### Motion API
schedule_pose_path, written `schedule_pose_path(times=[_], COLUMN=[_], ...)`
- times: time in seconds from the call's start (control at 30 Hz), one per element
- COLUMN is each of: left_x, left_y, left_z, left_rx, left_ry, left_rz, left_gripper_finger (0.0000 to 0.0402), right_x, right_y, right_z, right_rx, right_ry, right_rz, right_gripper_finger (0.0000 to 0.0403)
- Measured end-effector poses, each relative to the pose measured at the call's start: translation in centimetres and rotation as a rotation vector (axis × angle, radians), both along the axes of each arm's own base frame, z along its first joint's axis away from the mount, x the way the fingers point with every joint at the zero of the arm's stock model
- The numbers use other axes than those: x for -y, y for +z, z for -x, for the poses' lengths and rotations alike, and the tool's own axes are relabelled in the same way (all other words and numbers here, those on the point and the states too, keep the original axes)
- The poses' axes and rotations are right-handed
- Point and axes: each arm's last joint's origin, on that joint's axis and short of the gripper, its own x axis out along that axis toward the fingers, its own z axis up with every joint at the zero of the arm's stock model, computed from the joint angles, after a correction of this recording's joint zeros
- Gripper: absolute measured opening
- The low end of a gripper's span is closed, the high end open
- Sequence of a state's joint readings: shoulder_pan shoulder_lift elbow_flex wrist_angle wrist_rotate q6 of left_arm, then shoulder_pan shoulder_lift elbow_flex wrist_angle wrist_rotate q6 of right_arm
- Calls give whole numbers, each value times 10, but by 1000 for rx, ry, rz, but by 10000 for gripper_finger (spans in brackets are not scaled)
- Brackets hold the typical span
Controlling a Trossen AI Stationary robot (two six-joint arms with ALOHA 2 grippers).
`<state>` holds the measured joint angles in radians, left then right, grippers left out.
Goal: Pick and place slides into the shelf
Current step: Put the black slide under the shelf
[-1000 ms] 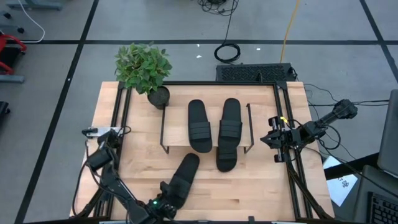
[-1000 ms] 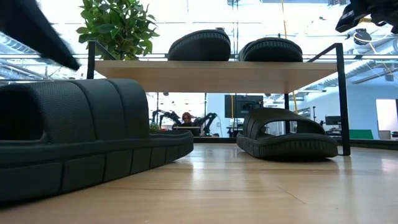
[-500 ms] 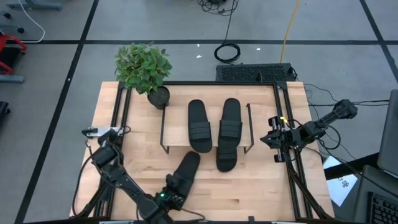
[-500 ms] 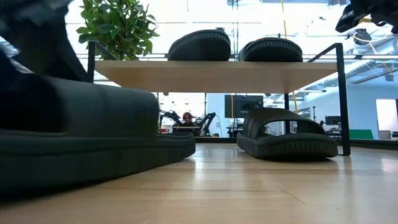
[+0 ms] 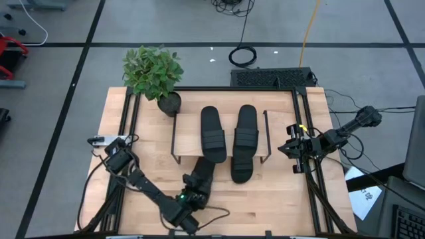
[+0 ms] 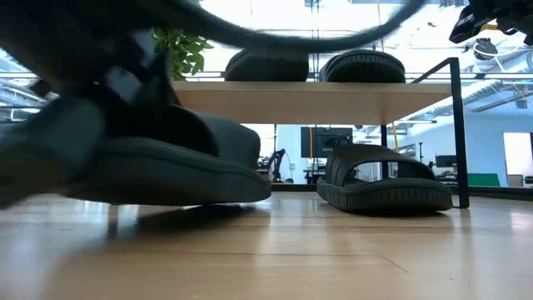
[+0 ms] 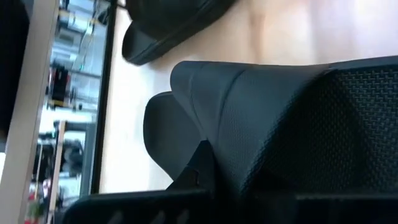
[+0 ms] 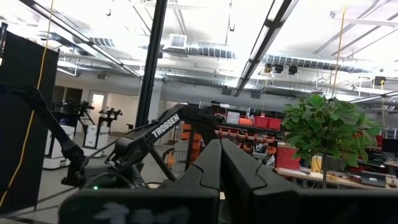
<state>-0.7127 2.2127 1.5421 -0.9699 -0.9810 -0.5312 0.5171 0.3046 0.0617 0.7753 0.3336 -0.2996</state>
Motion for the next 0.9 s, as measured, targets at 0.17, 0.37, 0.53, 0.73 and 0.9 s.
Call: schedule_pose_path(times=[0.17,0.37,0.53,0.73,0.9], left_x=[-24,-53,-66,-70,-78], left_y=[1,2,1,0,0], left_z=[-18,-35,-42,-45,-52], left_rx=[24,31,7,-8,22], left_ry=[63,136,177,190,214], left_rz=[-35,-67,-27,7,26], left_gripper_finger=[2,1,1,1,0], right_x=[0,0,0,0,0], right_y=[0,0,0,0,0], right_z=[0,0,0,0,0], right_rx=[0,1,2,4,3], right_ry=[0,-4,-5,-12,-14], right_rz=[0,7,10,23,23], right_gripper_finger=[0,0,0,0,0])
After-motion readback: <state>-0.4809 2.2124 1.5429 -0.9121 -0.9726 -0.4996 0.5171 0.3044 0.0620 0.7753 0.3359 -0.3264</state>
